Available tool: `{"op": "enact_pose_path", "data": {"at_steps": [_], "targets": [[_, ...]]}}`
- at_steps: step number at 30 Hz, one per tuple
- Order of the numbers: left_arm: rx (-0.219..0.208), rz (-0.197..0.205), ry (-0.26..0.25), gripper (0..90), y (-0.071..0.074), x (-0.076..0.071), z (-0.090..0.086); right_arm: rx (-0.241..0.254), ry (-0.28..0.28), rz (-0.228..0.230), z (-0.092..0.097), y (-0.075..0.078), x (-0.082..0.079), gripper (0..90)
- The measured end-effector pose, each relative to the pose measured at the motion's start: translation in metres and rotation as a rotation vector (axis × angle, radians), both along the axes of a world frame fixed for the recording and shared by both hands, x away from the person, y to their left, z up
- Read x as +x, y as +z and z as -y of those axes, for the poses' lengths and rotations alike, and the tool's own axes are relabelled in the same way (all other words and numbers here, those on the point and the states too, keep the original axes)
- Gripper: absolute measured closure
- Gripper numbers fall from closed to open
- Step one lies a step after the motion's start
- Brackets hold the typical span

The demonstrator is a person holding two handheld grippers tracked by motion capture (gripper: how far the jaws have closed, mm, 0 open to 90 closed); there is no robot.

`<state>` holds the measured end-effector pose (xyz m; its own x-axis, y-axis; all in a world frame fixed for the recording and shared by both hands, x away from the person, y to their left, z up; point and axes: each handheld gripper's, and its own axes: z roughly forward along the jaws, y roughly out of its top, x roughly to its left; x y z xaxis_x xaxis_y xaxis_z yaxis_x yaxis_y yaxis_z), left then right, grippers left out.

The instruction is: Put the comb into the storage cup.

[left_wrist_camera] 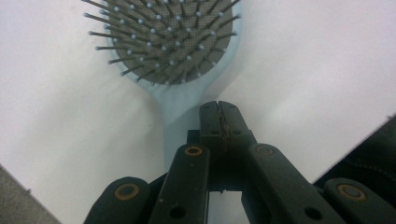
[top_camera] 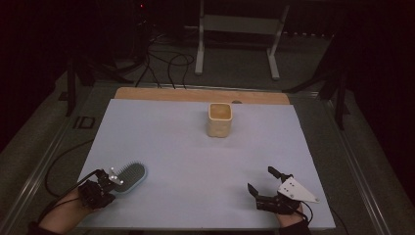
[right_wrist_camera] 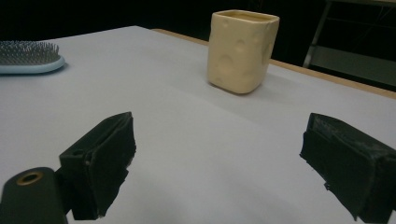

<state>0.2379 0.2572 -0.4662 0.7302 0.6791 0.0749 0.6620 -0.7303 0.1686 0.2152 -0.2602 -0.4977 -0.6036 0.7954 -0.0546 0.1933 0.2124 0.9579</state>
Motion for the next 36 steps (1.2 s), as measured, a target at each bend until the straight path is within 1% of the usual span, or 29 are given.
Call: {"op": "enact_pose_path", "data": {"at_steps": [1,5,7,8,9,10,12,15,17,19,20,23,25,27,28,29,30,32,34,35,36], "targets": [[0.001,0.005,0.002,89.9,0.003,-0.001,-0.002,-0.001,0.000,0.000,0.000,0.000,0.000,9.4],[-0.040,0.036,0.021,89.8,0.014,-0.006,-0.013,0.001,0.001,0.000,0.000,0.000,0.000,9.4],[-0.049,0.054,0.036,88.0,0.019,-0.008,-0.020,-0.001,0.001,0.002,0.000,0.000,0.000,9.4],[-0.063,0.057,0.042,86.8,0.021,-0.009,-0.023,0.000,0.002,0.001,0.000,-0.001,0.000,9.4],[-0.075,0.056,0.048,86.8,0.023,-0.010,-0.026,0.000,0.000,0.000,0.000,-0.001,0.001,9.4],[-0.074,0.060,0.055,84.7,0.024,-0.011,-0.029,0.000,0.000,0.000,-0.001,-0.001,0.000,9.4],[-0.080,0.057,0.062,84.3,0.025,-0.013,-0.032,0.001,0.000,-0.002,-0.001,-0.001,0.000,9.4],[-0.081,0.054,0.071,79.8,0.028,-0.013,-0.035,-0.001,0.001,-0.003,-0.001,-0.001,0.000,9.4],[-0.084,0.046,0.077,76.9,0.029,-0.013,-0.036,-0.002,0.001,-0.003,-0.001,-0.001,0.000,9.4],[-0.079,0.054,0.092,69.4,0.029,-0.012,-0.036,-0.002,0.002,-0.002,-0.001,-0.001,0.000,9.4],[-0.073,0.050,0.095,68.0,0.029,-0.012,-0.036,-0.002,0.002,-0.001,-0.001,0.000,0.000,9.4],[-0.065,0.044,0.097,59.7,0.028,-0.010,-0.035,-0.004,0.005,0.002,-0.001,0.000,0.000,9.4],[-0.069,0.043,0.101,53.3,0.027,-0.008,-0.034,-0.002,0.005,0.000,-0.002,-0.001,0.000,9.4],[-0.054,0.045,0.107,45.5,0.027,-0.006,-0.032,-0.001,0.005,-0.003,-0.002,-0.001,0.000,9.4],[-0.048,0.040,0.105,41.7,0.026,-0.005,-0.031,-0.001,0.004,-0.003,-0.001,-0.001,0.000,9.4],[-0.035,0.034,0.102,34.6,0.025,-0.005,-0.029,0.000,0.004,-0.004,-0.001,-0.001,0.000,9.4],[-0.024,0.025,0.094,30.2,0.024,-0.004,-0.027,0.000,0.004,-0.003,-0.001,-0.001,0.000,9.4],[-0.023,0.008,0.086,22.6,0.022,-0.003,-0.025,0.001,0.003,-0.002,-0.001,-0.001,0.000,9.4],[-0.022,-0.001,0.093,15.5,0.021,0.000,-0.024,0.001,0.004,-0.005,-0.001,-0.001,0.000,9.4],[-0.031,-0.004,0.102,14.1,0.021,0.002,-0.024,0.000,0.006,-0.004,-0.001,-0.001,0.000,9.4],[-0.036,-0.007,0.113,10.7,0.020,0.003,-0.024,0.000,0.006,-0.006,-0.002,-0.001,0.000,9.4]]}}
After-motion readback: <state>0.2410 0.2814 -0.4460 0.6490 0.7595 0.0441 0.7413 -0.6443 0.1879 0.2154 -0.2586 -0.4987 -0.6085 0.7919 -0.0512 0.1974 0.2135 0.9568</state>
